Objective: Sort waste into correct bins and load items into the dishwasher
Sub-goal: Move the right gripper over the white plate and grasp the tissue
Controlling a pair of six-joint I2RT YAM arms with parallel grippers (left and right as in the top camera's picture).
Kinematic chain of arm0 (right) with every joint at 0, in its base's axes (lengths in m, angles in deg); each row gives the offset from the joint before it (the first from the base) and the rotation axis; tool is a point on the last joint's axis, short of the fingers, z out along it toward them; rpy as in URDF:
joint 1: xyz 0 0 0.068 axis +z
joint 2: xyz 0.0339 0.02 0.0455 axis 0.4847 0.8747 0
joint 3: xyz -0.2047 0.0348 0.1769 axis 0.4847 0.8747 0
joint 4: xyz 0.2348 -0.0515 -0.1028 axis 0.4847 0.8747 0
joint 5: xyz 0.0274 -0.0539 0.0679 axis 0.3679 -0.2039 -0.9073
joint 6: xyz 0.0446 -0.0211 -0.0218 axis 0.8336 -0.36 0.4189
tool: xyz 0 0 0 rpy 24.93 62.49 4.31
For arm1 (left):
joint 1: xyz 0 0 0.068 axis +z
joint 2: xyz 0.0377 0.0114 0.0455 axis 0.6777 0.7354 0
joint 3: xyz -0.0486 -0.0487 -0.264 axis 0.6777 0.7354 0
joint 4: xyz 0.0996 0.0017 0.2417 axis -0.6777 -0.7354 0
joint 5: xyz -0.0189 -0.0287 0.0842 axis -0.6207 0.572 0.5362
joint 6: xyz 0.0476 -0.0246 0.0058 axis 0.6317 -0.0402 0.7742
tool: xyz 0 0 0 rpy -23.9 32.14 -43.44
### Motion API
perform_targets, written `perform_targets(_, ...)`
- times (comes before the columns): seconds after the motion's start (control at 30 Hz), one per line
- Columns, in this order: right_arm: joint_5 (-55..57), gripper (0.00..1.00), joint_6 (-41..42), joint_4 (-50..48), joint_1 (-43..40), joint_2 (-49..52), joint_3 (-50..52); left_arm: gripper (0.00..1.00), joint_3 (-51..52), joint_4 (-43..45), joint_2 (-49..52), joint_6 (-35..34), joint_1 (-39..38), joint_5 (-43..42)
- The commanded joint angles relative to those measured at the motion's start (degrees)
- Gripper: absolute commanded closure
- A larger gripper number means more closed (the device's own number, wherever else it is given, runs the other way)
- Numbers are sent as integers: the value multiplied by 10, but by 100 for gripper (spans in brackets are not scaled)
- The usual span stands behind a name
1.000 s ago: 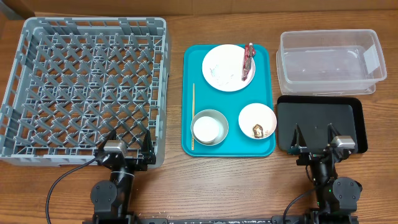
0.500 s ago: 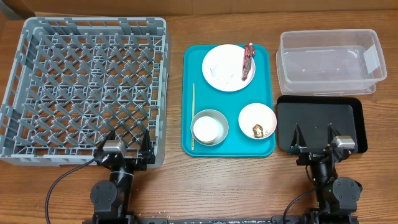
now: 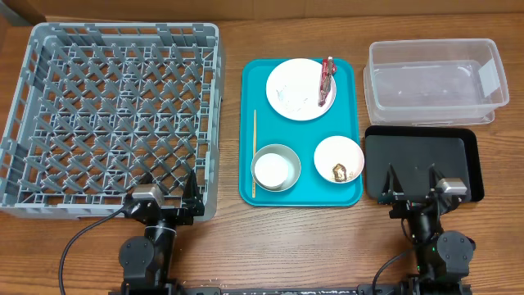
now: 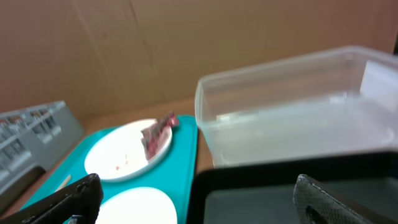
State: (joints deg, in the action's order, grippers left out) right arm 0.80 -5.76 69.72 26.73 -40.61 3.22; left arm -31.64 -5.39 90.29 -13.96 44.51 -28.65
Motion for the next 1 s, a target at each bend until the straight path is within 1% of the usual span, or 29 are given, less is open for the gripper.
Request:
perform_targets(0.0,-5,0,10,25,-4,14,-35,0,-37,-51,4,-7,0,-15)
perform_targets(0.13,-5,0,14,60,-4,41,-84,0,-96,-90,22,24,0,-15)
perform_targets(0.23,-5,0,16,111,-4,75,-136,0,-146,-126,48,38,0,-14)
perform_targets(0.33,-5,0,16,153,-4,125,-195,0,-202,-180,95,40,0,-13)
perform_targets(0.47,-51,0,15,208,-4,213,-285,0,-280,-258,176,40,0,-13)
perform_targets(0.5,-64,0,15,240,-4,255,-325,0,-315,-290,213,40,0,-14)
perform_targets(0.73,-74,0,15,417,-4,453,-512,0,-445,-401,354,40,0,-19)
perform_targets(0.83,-80,0,15,515,-4,548,-615,0,-485,-445,396,39,0,-21)
perform_targets(0.87,-83,0,13,576,-4,604,-677,0,-503,-470,417,40,0,-29)
perform_targets(0.97,-82,0,10,673,-4,689,-774,0,-524,-497,442,40,0,-54)
